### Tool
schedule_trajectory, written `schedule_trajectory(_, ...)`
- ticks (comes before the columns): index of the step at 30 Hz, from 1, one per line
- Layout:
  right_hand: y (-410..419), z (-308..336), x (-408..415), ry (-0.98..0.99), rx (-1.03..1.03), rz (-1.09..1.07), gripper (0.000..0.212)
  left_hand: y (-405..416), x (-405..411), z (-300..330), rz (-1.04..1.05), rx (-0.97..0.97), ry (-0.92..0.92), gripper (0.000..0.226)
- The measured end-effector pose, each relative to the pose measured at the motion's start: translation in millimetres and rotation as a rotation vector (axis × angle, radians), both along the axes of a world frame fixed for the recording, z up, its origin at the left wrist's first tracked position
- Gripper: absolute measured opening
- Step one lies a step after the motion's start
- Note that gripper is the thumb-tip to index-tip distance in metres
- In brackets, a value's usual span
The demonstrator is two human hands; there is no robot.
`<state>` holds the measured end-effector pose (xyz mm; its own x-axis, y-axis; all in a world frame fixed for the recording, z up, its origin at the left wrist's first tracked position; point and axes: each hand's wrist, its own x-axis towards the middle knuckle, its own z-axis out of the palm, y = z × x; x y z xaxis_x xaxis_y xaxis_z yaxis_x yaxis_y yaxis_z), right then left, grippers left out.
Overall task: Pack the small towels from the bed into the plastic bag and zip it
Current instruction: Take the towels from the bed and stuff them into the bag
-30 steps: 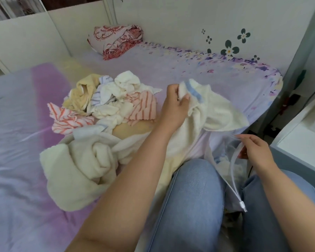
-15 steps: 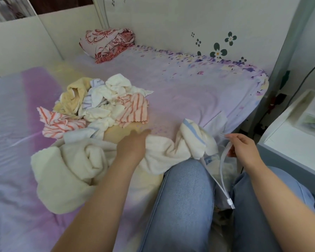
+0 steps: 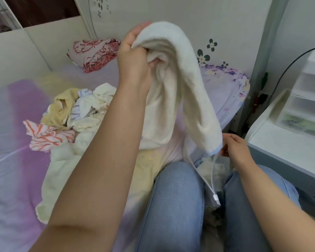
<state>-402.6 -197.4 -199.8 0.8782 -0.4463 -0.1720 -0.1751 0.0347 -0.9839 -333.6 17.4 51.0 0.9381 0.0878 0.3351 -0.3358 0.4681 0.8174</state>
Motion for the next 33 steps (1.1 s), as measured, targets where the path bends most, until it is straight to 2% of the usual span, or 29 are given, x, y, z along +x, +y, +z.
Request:
schedule_trajectory(2, -6.1, -2.0, 0.1, -0.001, 0.024, -0.024, 0.026, -11.4, 1.8, 6.9, -0.09, -0.087, -0.033, 0.039)
schedule_trajectory(5, -14.9, -1.9, -1.6, 0.021, 0.091, -0.105, 0.022, -27.5, 3.8, -13.0, -0.23, -0.177, 0.013, 0.034)
schedule_trajectory(7, -20.8, -1.5, 0.1, 0.046, 0.132, -0.154, 0.019, -35.0, 2.0, -53.4, -0.378, -0.177, 0.092, 0.027)
schedule_trajectory(9, -25.7, 0.1, 0.3, 0.092, 0.149, -0.151, 0.019, -36.2, -1.4, -105.8, -0.454, -0.139, 0.254, 0.014)
schedule_trajectory(10, -26.8, 1.5, -0.8, 0.102, 0.147, -0.137, 0.019, -35.6, -1.7, -132.7, -0.419, -0.035, 0.346, 0.022)
schedule_trajectory(11, -27.4, 3.2, -3.6, 0.082, 0.146, -0.125, 0.022, -33.1, 0.7, -158.2, -0.32, 0.178, 0.408, 0.031)
schedule_trajectory(12, -27.3, 4.3, -6.2, 0.049, 0.144, -0.12, 0.024, -29.2, 1.4, -177.9, -0.167, 0.528, 0.412, 0.032)
schedule_trajectory(14, -26.6, 8.0, -11.7, 0.018, 0.13, -0.116, 0.025, -19.8, 0.7, -205.1, 0.078, 1.303, 0.232, 0.025)
schedule_trajectory(15, -26.0, 9.7, -14.5, 0.013, 0.113, -0.114, 0.024, -15.0, -1.2, -212.1, 0.134, 1.565, 0.153, 0.022)
schedule_trajectory(16, -26.1, 10.4, -15.0, 0.008, 0.092, -0.11, 0.023, -10.3, -0.9, -216.5, 0.137, 1.727, 0.136, 0.028)
schedule_trajectory(17, -25.5, 11.2, -16.6, 0.002, 0.074, -0.104, 0.021, -7.3, -0.2, -217.6, 0.094, 1.835, 0.164, 0.044)
schedule_trajectory(19, -24.5, 13.7, -18.0, 0.0, 0.043, -0.094, 0.02, -4.8, 3.1, -217.1, -0.085, 1.952, 0.257, 0.077)
schedule_trajectory(20, -23.9, 14.3, -18.4, 0.001, 0.029, -0.087, 0.02, -4.8, 5.1, -217.7, -0.128, 1.997, 0.262, 0.081)
schedule_trajectory(22, -23.4, 14.8, -18.7, 0.005, 0.015, -0.078, 0.02, -5.1, 5.7, -216.2, -0.067, 1.983, 0.175, 0.068)
schedule_trajectory(24, -23.2, 13.5, -18.5, 0.01, 0.008, -0.07, 0.02, -11.3, 0.6, -204.0, 0.036, 1.812, 0.108, 0.046)
schedule_trajectory(27, -23.0, 10.5, -16.6, 0.011, -0.006, -0.058, 0.02, -35.5, -8.2, -174.8, 0.053, 1.607, -0.005, 0.039)
schedule_trajectory(30, -24.0, 8.0, -13.8, 0.0, 0.03, -0.083, 0.02, -71.1, -19.1, -162.1, -0.125, 1.53, 0.012, 0.04)
schedule_trajectory(33, -29.2, 7.2, -11.8, 0.007, 0.084, -0.146, 0.019, -96.1, -28.8, -185.1, -0.373, 1.521, 0.091, 0.054)
